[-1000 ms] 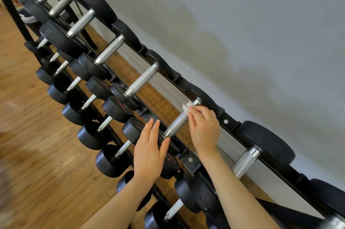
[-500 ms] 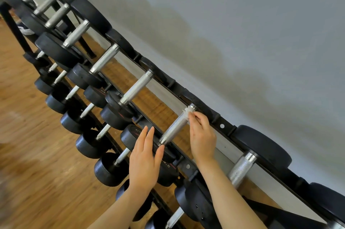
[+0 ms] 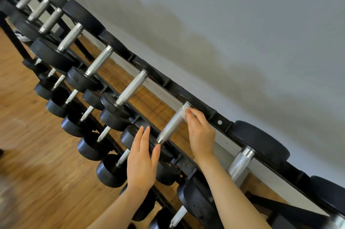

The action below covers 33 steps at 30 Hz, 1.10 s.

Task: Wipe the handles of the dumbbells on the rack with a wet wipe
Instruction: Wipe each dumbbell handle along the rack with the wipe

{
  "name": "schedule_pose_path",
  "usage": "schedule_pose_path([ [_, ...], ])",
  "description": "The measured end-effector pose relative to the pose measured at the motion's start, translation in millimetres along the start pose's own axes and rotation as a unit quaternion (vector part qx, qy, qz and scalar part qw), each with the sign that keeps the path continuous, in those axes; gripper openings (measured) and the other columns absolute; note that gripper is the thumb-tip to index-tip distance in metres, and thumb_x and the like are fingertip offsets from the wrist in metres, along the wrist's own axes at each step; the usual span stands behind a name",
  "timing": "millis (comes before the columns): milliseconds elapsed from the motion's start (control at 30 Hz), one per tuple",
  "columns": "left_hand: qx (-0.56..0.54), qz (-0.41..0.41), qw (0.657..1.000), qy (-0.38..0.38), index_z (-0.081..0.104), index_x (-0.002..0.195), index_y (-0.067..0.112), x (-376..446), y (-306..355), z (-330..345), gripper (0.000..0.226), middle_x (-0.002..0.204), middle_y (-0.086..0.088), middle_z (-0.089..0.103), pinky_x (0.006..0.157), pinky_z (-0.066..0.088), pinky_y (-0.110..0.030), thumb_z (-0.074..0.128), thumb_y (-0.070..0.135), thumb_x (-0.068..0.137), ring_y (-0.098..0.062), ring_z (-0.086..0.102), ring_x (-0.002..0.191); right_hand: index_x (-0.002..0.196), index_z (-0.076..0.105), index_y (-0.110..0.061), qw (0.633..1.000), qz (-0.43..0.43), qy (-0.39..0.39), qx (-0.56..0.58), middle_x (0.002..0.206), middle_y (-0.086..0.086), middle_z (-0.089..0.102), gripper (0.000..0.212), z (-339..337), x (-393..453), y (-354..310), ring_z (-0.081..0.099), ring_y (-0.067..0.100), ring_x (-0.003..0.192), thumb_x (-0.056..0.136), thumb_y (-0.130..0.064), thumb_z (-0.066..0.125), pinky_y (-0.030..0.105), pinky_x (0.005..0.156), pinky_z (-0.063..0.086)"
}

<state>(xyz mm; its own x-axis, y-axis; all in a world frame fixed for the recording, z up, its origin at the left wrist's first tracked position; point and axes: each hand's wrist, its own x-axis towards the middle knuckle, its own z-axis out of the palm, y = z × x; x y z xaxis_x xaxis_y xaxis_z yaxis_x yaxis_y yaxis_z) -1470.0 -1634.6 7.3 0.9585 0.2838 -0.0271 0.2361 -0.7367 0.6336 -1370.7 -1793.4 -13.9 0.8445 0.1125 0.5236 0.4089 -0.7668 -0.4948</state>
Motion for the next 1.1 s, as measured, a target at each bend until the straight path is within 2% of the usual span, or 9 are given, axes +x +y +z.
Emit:
schedule_pose_path([
  [267,-0.013,-0.005,1.0,0.0,0.022,0.155,0.028,-0.5,-0.3,1.4,0.072,0.163,0.008,0.017,0.117,0.026,-0.038,0.026,0.06,0.091,-0.012,0.019,0.148,0.112,0.069,-0.005,0.999,0.003,0.004,0.047,0.107,0.005,0.063,0.032,3.1,2.1,-3.7,0.058,0.003,0.09,0.097,-0.029,0.053,0.011,0.067,0.053],
  [400,-0.017,-0.003,1.0,-0.002,0.021,0.155,0.029,0.0,-0.6,2.3,0.071,0.163,0.008,0.017,0.118,0.028,-0.042,0.026,0.06,0.091,-0.012,0.019,0.148,0.116,0.066,-0.021,0.993,0.096,-0.011,0.074,0.1,-0.036,0.054,0.047,-0.1,5.7,-7.5,0.047,-0.017,0.09,0.096,-0.056,0.041,0.004,0.072,0.043],
  [467,-0.02,-0.003,1.0,0.001,0.021,0.155,0.029,0.0,-0.7,2.7,0.071,0.163,0.008,0.017,0.117,0.031,-0.045,0.027,0.06,0.091,-0.013,0.02,0.148,0.118,0.065,-0.024,0.99,0.108,-0.016,0.085,0.096,-0.046,0.049,0.05,2.4,4.3,-7.1,0.047,-0.022,0.091,0.096,-0.06,0.038,0.001,0.074,0.039],
  [533,-0.022,-0.003,1.0,0.001,0.021,0.154,0.029,0.1,-1.7,3.6,0.069,0.162,0.009,0.017,0.115,0.035,-0.048,0.028,0.059,0.092,-0.014,0.022,0.148,0.116,0.067,-0.012,0.997,0.06,0.012,0.052,0.105,-0.029,0.057,0.044,0.7,3.3,-8.0,0.05,-0.016,0.098,0.098,-0.045,0.044,-0.001,0.076,0.041],
  [633,-0.022,-0.004,1.0,0.001,0.02,0.154,0.031,0.1,-3.4,4.4,0.068,0.162,0.009,0.016,0.112,0.038,-0.049,0.028,0.059,0.092,-0.015,0.026,0.146,0.111,0.069,-0.002,0.998,-0.018,0.038,0.038,0.108,0.009,0.067,0.045,3.1,3.5,-2.2,0.064,0.012,0.098,0.103,-0.033,0.038,0.018,0.075,0.055],
  [800,-0.029,-0.011,1.0,0.0,0.02,0.154,0.032,-0.4,-4.0,5.3,0.069,0.162,0.009,0.016,0.113,0.037,-0.05,0.027,0.06,0.091,-0.017,0.029,0.145,0.109,0.071,-0.002,0.997,-0.032,0.059,-0.027,0.104,0.009,0.07,0.047,2.9,3.2,2.7,0.069,0.016,0.089,0.105,-0.032,0.036,0.018,0.07,0.052],
  [900,-0.036,-0.011,0.999,0.0,0.018,0.154,0.034,-0.8,-5.0,5.7,0.069,0.162,0.012,0.015,0.111,0.038,-0.05,0.028,0.061,0.091,-0.018,0.033,0.143,0.108,0.072,-0.003,0.998,-0.033,0.047,-0.036,0.102,0.009,0.07,0.035,2.8,4.2,3.1,0.068,0.016,0.084,0.099,-0.026,0.047,0.019,0.066,0.052],
  [1000,-0.035,-0.01,0.999,0.004,0.019,0.154,0.034,-0.5,-4.7,7.0,0.069,0.162,0.014,0.013,0.113,0.037,-0.048,0.027,0.061,0.091,-0.017,0.031,0.144,0.108,0.073,-0.009,0.998,0.048,0.032,0.003,0.101,0.003,0.07,0.035,-3.1,6.4,-3.9,0.066,0.014,0.085,0.099,-0.031,0.048,0.025,0.069,0.055],
  [1100,-0.043,-0.014,0.999,0.006,0.021,0.155,0.03,-1.0,-1.1,7.1,0.071,0.162,0.012,0.012,0.117,0.027,-0.04,0.026,0.06,0.091,-0.011,0.017,0.148,0.104,0.074,-0.013,0.994,0.1,0.035,0.003,0.096,-0.002,0.069,0.028,-4.2,5.1,-13.9,0.064,0.012,0.084,0.095,-0.03,0.053,0.009,0.074,0.042],
])
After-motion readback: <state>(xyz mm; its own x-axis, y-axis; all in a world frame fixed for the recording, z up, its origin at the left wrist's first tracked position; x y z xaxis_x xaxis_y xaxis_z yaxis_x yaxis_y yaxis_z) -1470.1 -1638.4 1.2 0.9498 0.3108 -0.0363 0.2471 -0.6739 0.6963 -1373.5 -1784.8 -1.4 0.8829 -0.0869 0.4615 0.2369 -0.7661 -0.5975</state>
